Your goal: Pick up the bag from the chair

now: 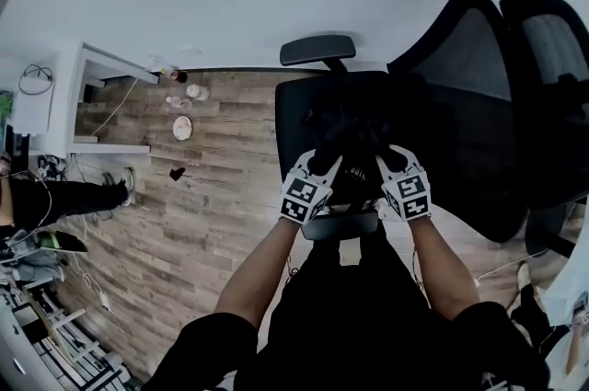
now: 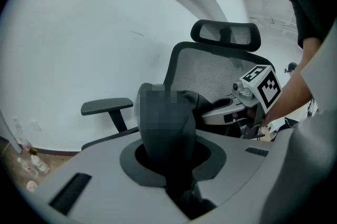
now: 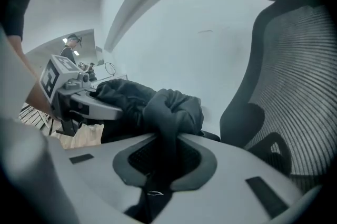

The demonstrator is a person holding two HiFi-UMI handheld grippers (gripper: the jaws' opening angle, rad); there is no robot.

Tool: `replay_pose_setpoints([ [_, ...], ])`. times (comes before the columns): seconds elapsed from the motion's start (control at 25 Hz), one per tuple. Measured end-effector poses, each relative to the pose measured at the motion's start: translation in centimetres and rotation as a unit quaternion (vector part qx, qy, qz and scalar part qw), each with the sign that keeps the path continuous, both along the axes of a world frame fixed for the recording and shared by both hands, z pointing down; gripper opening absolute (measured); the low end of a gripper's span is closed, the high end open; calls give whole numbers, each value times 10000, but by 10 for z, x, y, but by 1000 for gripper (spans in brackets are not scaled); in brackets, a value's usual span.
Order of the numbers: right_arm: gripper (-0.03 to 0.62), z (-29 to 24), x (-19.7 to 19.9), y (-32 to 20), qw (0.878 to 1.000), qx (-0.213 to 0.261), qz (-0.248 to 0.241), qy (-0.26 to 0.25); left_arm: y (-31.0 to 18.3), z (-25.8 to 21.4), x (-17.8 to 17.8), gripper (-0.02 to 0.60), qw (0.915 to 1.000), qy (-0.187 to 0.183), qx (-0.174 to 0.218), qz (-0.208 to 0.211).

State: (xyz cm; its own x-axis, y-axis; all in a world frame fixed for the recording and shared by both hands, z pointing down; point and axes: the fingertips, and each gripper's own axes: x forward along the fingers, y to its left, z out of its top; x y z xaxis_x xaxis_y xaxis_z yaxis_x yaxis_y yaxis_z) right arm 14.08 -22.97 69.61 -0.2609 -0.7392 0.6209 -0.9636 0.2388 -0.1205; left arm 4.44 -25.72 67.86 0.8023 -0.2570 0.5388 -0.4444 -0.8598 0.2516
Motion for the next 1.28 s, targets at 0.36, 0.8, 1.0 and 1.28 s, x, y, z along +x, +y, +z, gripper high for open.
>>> replay_pose_setpoints([
  [0.36, 58, -51, 4, -8, 9992, 390, -39, -35, -13, -64, 1, 66, 9985, 165, 529, -27],
  [0.8, 57, -167, -3, -2, 9889, 1462, -129, -243, -7, -183, -2, 58, 9870, 888, 1340, -50],
  [1.0, 57, -236, 0, -9, 9761, 2153, -125, -269, -11, -252, -2, 57, 9731, 1251, 1924, -197],
  [1.28, 58, -336, 10, -28, 9498, 3124, -120, -106, -31, -351, 10, 57, 9439, 1778, 2763, -321],
])
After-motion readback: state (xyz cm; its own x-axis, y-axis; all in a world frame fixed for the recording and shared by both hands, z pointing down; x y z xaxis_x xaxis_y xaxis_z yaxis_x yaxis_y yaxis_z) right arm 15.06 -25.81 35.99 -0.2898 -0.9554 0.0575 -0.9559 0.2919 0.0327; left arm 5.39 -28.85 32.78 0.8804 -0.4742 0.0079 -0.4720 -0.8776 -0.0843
